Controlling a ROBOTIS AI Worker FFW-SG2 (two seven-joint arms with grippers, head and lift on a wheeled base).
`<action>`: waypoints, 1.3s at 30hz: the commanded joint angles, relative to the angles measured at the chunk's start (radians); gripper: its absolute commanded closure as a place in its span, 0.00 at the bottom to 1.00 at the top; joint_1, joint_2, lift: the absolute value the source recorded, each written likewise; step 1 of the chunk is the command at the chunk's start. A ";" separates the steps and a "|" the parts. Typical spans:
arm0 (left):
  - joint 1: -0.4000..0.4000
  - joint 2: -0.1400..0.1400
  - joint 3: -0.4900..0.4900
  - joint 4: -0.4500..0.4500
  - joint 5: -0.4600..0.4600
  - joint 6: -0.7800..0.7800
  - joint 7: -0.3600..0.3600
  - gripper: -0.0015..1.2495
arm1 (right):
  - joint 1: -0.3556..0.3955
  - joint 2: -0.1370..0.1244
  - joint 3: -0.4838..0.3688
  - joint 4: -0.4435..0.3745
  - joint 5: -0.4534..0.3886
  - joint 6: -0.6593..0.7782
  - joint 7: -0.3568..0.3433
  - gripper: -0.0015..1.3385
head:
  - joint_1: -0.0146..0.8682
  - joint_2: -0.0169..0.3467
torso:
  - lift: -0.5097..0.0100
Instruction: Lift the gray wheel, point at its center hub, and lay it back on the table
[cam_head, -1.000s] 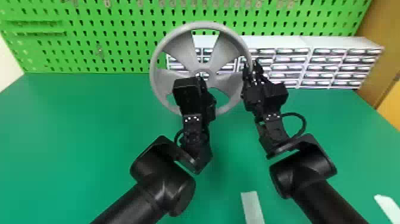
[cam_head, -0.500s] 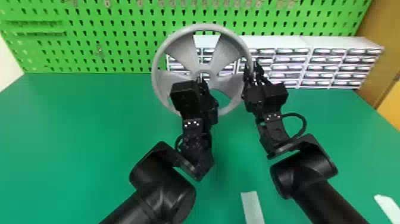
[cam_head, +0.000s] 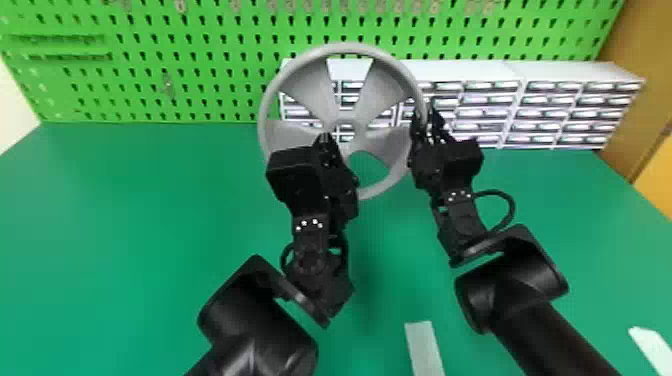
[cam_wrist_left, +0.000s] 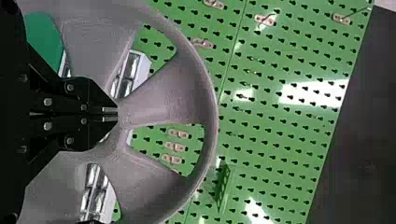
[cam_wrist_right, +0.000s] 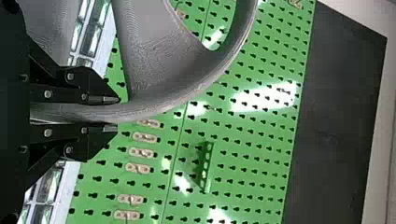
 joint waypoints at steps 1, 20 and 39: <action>0.018 0.014 0.004 -0.040 0.001 0.006 0.001 0.94 | -0.002 0.001 -0.004 0.002 0.002 0.007 0.000 0.92 | 0.80 0.18 | 0.80; 0.090 0.066 -0.007 -0.177 0.007 0.029 0.001 0.94 | -0.006 0.003 -0.021 0.003 0.008 0.013 0.000 0.92 | 0.80 0.18 | 0.80; 0.133 0.066 0.039 -0.194 -0.010 0.046 -0.002 0.92 | -0.006 -0.003 -0.024 0.002 -0.009 0.050 0.000 0.92 | 0.80 0.18 | 0.80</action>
